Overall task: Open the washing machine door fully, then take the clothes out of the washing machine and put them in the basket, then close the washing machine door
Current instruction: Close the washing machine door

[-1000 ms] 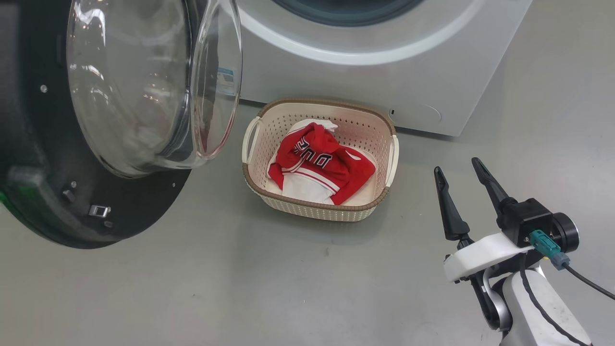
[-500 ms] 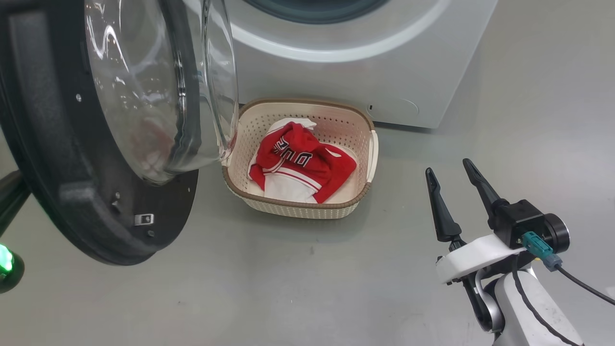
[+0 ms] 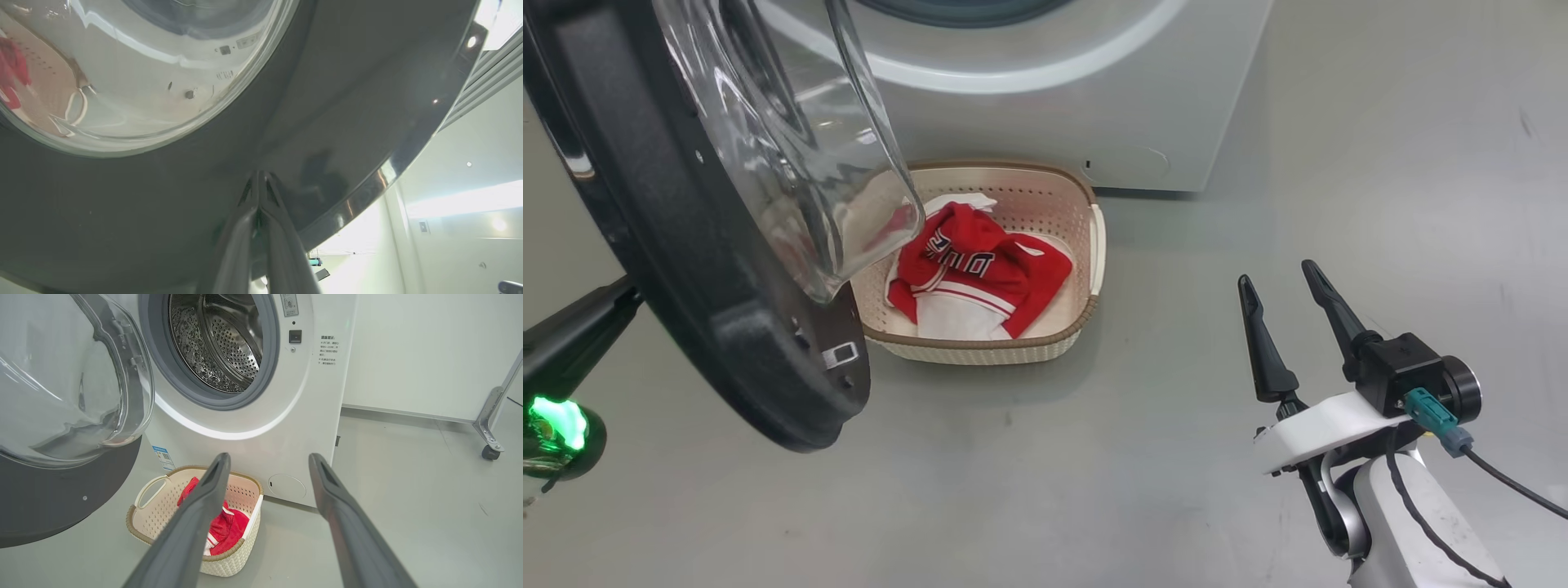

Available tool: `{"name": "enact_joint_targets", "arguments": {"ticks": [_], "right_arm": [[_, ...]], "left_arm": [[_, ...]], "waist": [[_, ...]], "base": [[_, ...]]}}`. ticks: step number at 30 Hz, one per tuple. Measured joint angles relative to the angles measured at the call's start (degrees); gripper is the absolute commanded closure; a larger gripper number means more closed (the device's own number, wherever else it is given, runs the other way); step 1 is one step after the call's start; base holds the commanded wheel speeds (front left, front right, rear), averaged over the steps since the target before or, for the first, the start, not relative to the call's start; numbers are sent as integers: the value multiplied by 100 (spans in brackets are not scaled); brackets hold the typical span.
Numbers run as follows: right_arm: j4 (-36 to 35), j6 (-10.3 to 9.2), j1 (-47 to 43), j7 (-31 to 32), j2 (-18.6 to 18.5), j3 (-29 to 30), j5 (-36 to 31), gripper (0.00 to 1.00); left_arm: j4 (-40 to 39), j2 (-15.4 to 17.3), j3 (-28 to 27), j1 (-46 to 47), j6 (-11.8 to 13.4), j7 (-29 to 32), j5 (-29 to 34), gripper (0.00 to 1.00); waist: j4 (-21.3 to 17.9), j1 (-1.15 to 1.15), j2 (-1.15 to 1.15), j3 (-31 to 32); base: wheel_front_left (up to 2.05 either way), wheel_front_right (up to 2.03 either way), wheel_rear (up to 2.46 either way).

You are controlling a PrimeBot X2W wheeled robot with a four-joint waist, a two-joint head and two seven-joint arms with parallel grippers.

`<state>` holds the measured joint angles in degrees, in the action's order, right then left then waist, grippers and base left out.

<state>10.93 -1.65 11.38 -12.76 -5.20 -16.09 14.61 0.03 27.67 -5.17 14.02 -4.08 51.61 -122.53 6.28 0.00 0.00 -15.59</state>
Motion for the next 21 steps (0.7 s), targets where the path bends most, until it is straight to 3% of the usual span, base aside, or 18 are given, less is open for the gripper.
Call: {"name": "enact_joint_targets", "arguments": {"ticks": [14, 21], "right_arm": [[-1, -3, 160, -67, 89, -25, 54, 0], [-4, -10, 272, -113, 121, -75, 104, 0]], "left_arm": [[-571, -188, 331, 149, 34, 112, -69, 100], [-737, -345, 535, 489, 178, 123, -101, 100]], "waist": [[-622, 0, 0, -303], [-832, 0, 0, -524]], "base": [[0, 0, 0], [0, 0, 0]]}}
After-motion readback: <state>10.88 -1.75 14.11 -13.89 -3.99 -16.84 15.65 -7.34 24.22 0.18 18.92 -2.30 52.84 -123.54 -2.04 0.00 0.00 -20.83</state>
